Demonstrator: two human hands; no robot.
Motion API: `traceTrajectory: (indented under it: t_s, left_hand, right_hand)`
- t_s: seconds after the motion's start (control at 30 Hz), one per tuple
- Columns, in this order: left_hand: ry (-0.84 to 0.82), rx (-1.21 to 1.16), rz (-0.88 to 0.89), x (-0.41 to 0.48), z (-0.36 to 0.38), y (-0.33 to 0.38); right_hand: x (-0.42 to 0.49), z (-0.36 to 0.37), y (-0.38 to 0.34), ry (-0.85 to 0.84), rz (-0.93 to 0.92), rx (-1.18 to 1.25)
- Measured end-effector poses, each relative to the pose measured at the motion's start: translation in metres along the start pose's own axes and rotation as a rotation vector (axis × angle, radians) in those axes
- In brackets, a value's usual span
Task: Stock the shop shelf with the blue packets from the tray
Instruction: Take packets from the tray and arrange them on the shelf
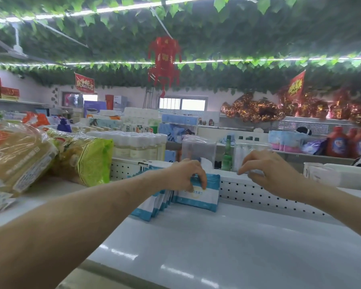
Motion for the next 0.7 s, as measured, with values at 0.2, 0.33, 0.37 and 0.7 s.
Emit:
traceTrajectory:
  t_s: [0.2, 0.33, 0.37, 0.7]
  left_hand:
    - [0.104, -0.001, -0.071, -0.073, -0.049, 0.0]
    - [0.193, 0.024, -0.203, -0.178, -0.095, -0.019]
    - [0.217, 0.031, -0.245, -0.212, -0.106, -0.023]
    - [0.295, 0.248, -0.837, -0.657, -0.146, 0.011]
  right_hand:
    - [0.016, -0.004, -0.06, -0.04, 0.005, 0.047]
    - [0.047, 0.004, -0.144, -0.049, -0.099, 0.148]
    - [0.057, 0.008, -0.17, -0.045, -0.134, 0.179]
    - [0.066, 0.041, -0.57, -0.112, -0.659, 0.617]
Point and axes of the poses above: each hand's wrist, its own x-axis towards the middle knuckle, its own z-axis out of the palm, y = z × x, the point moved 4 cm from there along x, towards the middle knuckle, and after that the axes turned 2 degrees about y, right-handed, at the moved point
